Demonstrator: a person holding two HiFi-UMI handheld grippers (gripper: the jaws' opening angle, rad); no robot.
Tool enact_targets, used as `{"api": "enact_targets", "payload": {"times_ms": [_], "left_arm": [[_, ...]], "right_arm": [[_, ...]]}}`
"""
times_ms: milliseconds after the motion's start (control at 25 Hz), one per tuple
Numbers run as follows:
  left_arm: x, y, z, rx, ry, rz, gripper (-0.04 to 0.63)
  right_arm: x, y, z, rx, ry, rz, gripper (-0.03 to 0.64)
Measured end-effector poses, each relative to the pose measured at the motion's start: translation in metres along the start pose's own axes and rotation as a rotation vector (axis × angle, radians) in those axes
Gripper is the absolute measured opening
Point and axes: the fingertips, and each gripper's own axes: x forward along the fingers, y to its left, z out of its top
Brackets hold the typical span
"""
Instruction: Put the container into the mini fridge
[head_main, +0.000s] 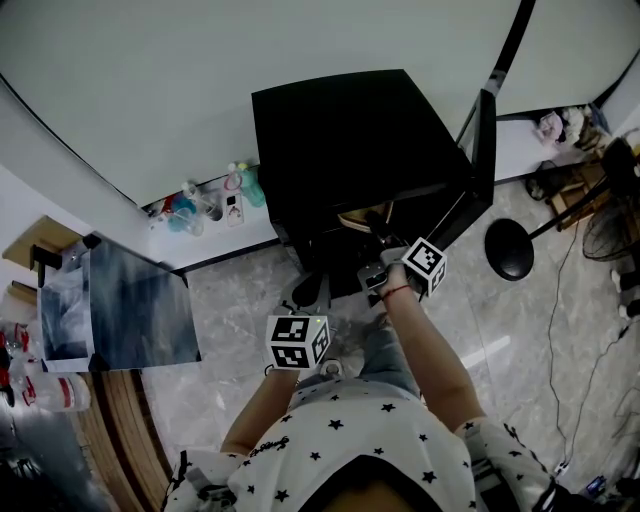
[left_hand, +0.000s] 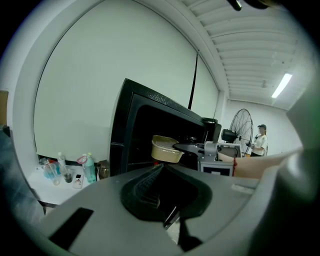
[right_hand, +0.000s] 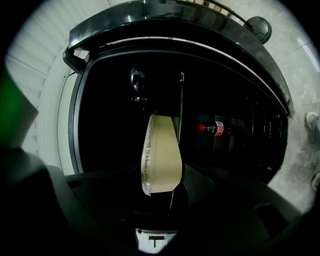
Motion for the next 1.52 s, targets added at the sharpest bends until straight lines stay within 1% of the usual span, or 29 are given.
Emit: {"api": "enact_targets", "payload": {"times_ms": [640, 800, 920, 1120, 1240, 1400, 1520], "left_arm": [[-0.004, 0.003, 0.002, -0.002, 0.0, 0.001, 0.012], [-0.007, 0.004, 0.001, 0.002, -0.001, -0.003, 0.012], [-0.011, 0.006, 0.001, 0.003, 0.0, -0.01, 0.012], [-0.019, 0.005, 0.001, 0.015, 0.002, -0.038, 0.012], [-0.024, 0.002, 0.0, 0.028, 0.004, -0.062, 0.012], [-0.033, 0.001, -0.003, 0.042, 0.008, -0.09, 0.012], [-0.041, -0.002, -0.005, 0.051, 0.006, -0.11, 0.012]], "right_arm": [[0.011, 0.001, 0.012, 0.011, -0.04, -0.008, 0.224], [0.007, -0.001, 0.012, 0.01, -0.054, -0.001, 0.256], [0.003, 0.001, 0.011, -0.005, -0.063, 0.006, 0.296], [-0.012, 0.006, 0.005, -0.028, -0.082, 0.015, 0.302], [-0.026, 0.009, 0.0, -0.055, -0.098, 0.011, 0.302], [-0.046, 0.016, -0.009, -0.143, -0.115, 0.007, 0.302], [-0.066, 0.024, -0.021, -0.225, -0.123, -0.009, 0.268]]}}
